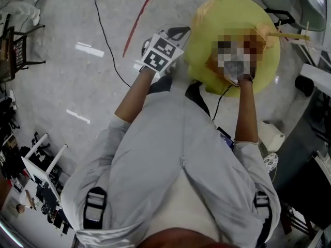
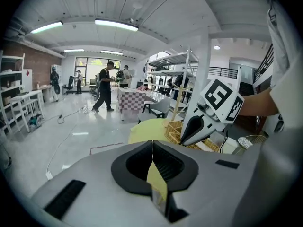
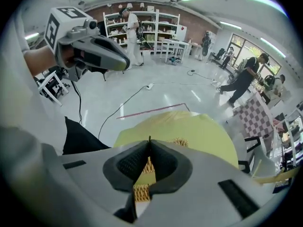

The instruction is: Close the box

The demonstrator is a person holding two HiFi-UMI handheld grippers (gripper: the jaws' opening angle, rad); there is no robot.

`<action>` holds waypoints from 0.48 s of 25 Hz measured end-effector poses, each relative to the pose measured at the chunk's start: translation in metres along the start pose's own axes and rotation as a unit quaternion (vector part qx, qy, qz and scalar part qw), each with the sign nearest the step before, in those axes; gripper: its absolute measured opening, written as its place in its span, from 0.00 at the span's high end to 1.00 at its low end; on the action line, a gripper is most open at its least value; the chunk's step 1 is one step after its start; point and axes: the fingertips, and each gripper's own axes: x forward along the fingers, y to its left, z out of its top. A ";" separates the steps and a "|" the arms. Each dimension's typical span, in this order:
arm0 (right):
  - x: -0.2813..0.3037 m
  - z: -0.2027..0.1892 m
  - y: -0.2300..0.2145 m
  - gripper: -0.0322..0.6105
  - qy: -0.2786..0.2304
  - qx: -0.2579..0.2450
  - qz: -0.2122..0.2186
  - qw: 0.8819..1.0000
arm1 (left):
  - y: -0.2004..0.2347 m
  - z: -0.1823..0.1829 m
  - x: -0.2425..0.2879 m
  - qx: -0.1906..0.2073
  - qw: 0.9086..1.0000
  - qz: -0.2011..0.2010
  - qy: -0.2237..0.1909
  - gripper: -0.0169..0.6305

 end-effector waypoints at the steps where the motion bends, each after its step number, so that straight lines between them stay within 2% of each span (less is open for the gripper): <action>1: -0.009 -0.002 -0.001 0.89 -0.008 0.002 -0.004 1.000 | -0.008 0.006 0.002 0.005 1.000 -0.004 -0.003 0.93; 6: -0.050 -0.015 -0.008 0.89 -0.045 0.025 -0.020 0.998 | -0.042 0.032 0.017 0.030 0.999 -0.027 -0.014 0.93; 12: -0.097 -0.057 -0.027 0.89 -0.082 0.073 -0.047 0.993 | -0.090 0.065 0.043 0.065 0.996 -0.053 -0.022 0.93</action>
